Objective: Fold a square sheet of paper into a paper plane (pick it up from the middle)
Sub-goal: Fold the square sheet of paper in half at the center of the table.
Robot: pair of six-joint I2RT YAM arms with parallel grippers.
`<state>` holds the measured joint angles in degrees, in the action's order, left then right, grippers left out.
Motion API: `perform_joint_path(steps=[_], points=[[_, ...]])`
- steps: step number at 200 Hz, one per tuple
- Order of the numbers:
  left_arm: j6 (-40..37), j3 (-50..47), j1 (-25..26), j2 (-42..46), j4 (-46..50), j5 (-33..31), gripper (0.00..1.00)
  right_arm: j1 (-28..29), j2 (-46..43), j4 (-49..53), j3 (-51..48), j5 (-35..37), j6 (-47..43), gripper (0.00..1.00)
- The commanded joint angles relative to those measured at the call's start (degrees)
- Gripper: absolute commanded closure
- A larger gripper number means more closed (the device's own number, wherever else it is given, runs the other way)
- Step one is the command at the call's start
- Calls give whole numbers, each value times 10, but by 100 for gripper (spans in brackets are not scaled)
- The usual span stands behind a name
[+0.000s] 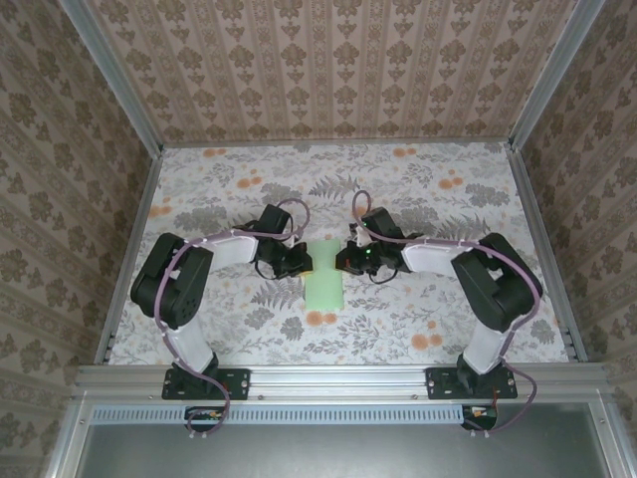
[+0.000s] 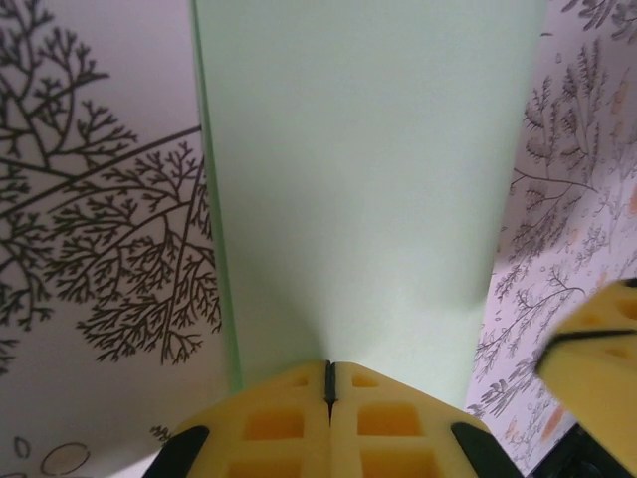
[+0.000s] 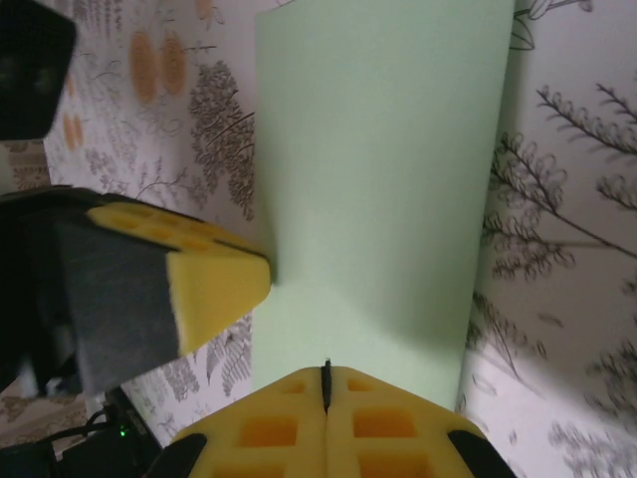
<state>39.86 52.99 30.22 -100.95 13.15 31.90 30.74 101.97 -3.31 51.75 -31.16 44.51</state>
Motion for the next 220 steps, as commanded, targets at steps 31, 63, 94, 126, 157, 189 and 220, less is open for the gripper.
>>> perform_joint_path(steps=[31,63,94,126,157,189,220], points=[[28,11,2,5,-57,46,94,5,66,-19,29,-6,26,100],[35,25,10,-24,-76,76,94,5,85,-17,33,-2,25,100],[32,42,15,-52,-70,77,95,5,81,-17,35,-3,21,100],[26,43,15,-69,-50,59,98,5,52,-20,22,-14,14,100],[22,39,15,-78,-39,54,99,10,33,-17,-1,-29,18,100],[23,39,14,-90,-17,23,100,29,26,-9,-21,-27,21,100],[28,38,14,-98,-9,12,100,40,30,-6,-37,-20,29,100]])
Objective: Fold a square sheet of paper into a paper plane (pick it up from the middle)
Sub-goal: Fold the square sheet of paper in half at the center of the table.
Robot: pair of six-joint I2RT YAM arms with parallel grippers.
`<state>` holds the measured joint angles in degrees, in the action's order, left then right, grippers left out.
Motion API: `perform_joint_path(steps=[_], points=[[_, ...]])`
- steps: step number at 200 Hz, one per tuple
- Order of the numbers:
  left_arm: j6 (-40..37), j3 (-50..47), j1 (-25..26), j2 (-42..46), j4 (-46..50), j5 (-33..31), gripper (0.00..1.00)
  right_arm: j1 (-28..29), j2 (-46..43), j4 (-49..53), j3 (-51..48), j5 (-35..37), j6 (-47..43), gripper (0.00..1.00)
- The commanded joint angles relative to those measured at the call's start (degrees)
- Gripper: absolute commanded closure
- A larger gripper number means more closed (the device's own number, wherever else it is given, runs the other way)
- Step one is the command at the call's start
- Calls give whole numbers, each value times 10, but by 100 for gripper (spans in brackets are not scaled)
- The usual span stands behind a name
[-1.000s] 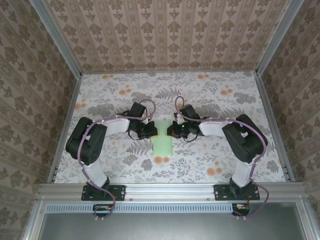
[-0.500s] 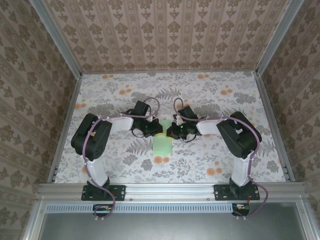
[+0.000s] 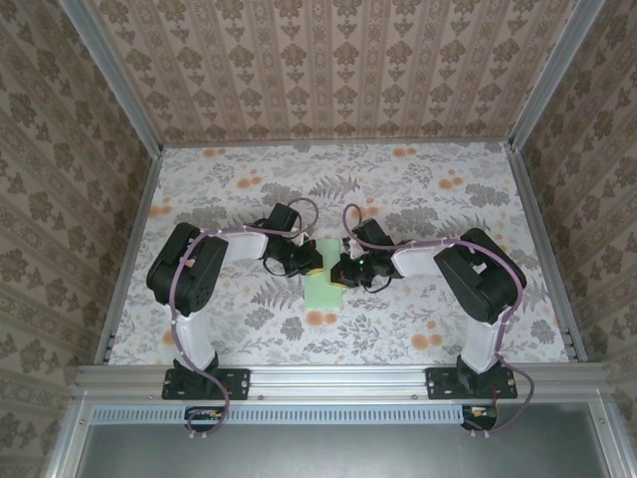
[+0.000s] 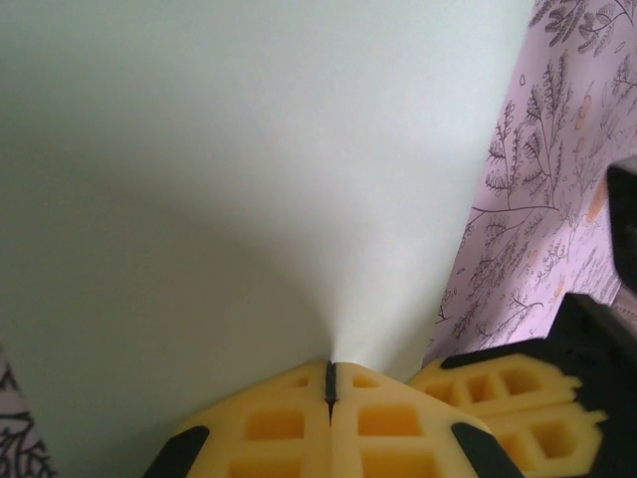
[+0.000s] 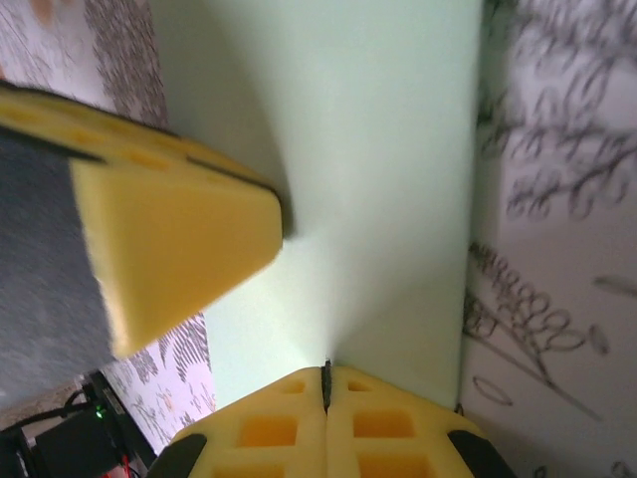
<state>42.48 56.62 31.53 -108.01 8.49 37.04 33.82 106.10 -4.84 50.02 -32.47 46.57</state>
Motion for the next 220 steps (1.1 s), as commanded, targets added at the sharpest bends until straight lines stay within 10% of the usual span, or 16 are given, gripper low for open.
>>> perform_joint_path(steps=[1,108,165,220], points=[[1,1,1,-27,38,-40,100,9,-11,9,-20,-7,9,100],[-9,17,-2,-42,72,-61,100,40,-99,12,-153,-18,26,100],[-25,43,5,27,66,-32,96,3,-169,52,-75,64,12,100],[9,-15,20,84,47,-37,92,-37,-55,2,17,47,19,100]])
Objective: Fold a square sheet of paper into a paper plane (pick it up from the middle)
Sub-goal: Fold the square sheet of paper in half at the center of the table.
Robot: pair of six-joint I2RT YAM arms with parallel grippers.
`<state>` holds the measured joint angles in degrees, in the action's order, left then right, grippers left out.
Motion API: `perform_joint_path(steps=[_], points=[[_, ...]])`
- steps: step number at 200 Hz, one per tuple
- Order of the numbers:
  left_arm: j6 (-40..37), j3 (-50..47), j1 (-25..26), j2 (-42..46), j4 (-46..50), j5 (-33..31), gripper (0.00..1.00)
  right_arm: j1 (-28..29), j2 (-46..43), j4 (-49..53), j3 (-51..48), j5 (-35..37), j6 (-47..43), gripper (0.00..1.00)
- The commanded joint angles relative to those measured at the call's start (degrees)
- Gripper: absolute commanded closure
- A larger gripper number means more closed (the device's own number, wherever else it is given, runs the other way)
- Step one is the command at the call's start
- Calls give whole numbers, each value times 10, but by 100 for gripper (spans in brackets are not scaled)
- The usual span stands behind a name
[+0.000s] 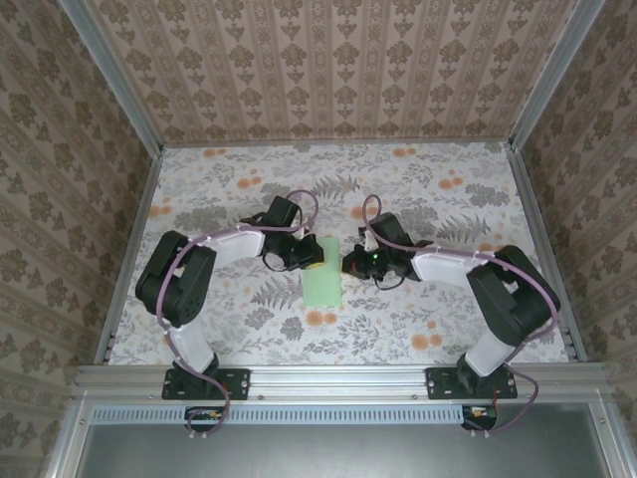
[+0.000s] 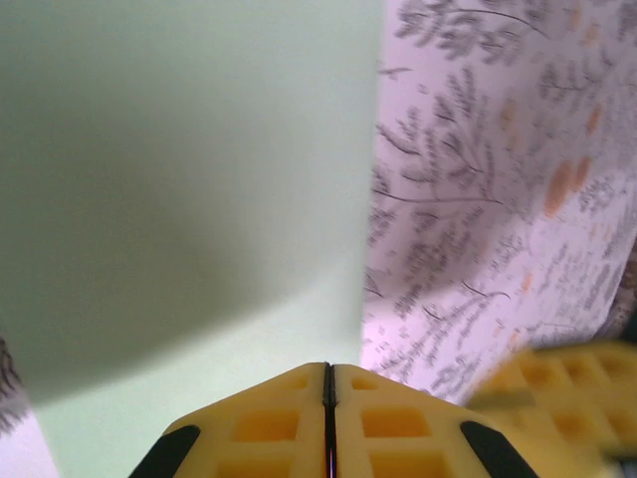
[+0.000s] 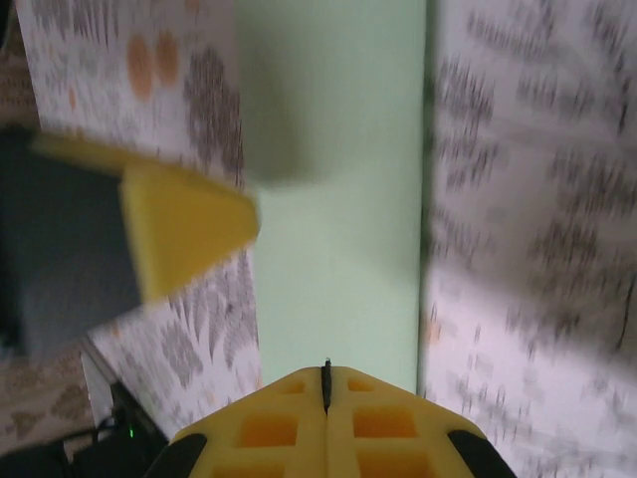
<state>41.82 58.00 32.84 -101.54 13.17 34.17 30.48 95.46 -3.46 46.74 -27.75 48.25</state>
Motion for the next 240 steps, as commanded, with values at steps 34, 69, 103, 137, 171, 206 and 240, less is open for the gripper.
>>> perform_joint_path(steps=[34,69,103,137,171,206,240], points=[[35,-59,14,17,-18,-4,96,-3,122,-30,107,-27,2,100],[35,-63,17,-1,-9,-5,97,-4,168,-31,139,-36,-1,100],[34,-63,19,-15,16,-17,100,-8,185,-33,143,-33,-5,100],[24,-62,19,-27,57,-40,100,-20,206,-29,151,-23,-8,100],[20,-70,20,-36,71,-43,100,-35,220,-25,168,-9,-8,100],[16,-77,20,-39,80,-48,100,-52,235,-19,202,-1,0,100],[13,-80,20,-37,79,-46,100,-58,257,-1,241,12,2,100]])
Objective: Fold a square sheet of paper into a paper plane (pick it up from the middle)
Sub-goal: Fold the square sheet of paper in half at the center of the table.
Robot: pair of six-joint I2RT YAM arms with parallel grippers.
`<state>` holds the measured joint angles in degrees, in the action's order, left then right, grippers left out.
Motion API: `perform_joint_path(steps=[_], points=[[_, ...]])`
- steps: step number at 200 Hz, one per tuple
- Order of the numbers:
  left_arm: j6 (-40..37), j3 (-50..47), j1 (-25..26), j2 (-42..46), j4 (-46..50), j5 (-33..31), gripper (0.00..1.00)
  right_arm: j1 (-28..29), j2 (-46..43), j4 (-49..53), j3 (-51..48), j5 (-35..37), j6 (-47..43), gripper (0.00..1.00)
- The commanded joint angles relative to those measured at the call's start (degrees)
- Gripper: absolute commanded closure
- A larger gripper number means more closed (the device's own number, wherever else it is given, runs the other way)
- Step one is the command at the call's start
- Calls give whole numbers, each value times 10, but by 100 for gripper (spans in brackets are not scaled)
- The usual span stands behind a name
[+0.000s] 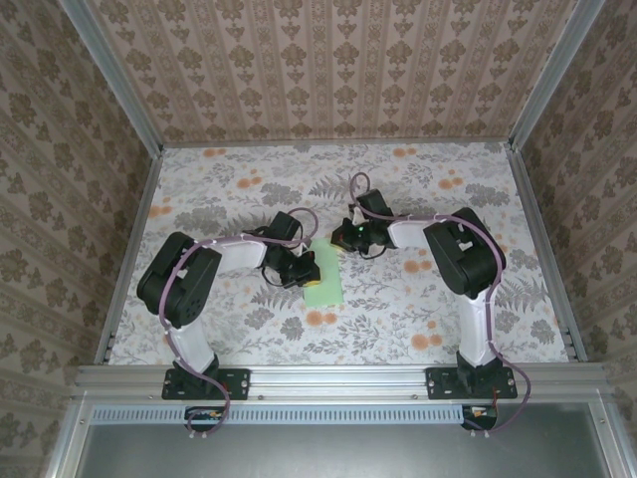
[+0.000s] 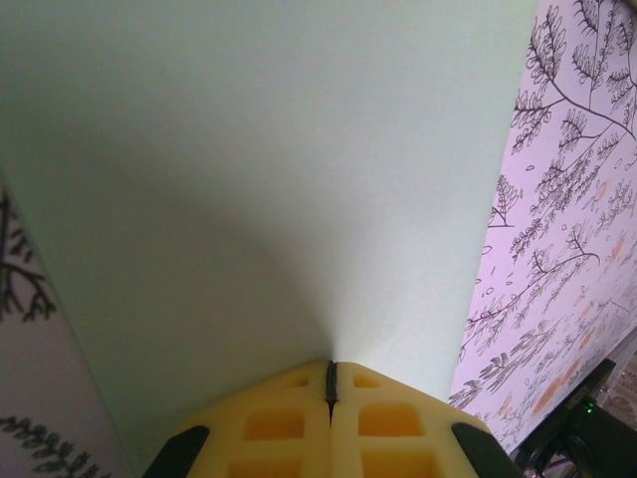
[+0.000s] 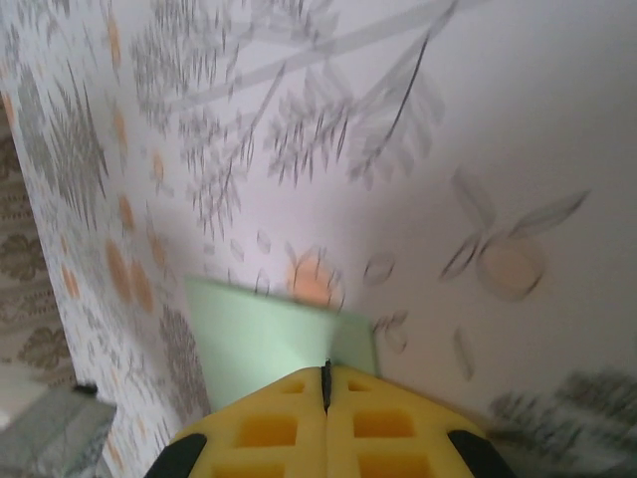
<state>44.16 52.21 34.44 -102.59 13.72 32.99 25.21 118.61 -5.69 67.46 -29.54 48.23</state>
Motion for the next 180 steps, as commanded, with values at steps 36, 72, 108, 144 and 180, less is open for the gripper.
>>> perform_joint_path(steps=[36,72,108,144,180], points=[[-24,-18,1,-22,78,-35,100,-8,23,41,54,35,-2,100],[-73,3,-18,10,88,-29,100,-7,-54,63,18,58,-24,100],[-85,32,-27,72,88,-15,89,16,-136,108,-43,88,-41,96],[-31,8,-51,128,94,-31,57,78,-161,156,-62,118,-44,80],[11,-41,-65,175,94,-49,39,116,-142,168,-57,135,-23,73]])
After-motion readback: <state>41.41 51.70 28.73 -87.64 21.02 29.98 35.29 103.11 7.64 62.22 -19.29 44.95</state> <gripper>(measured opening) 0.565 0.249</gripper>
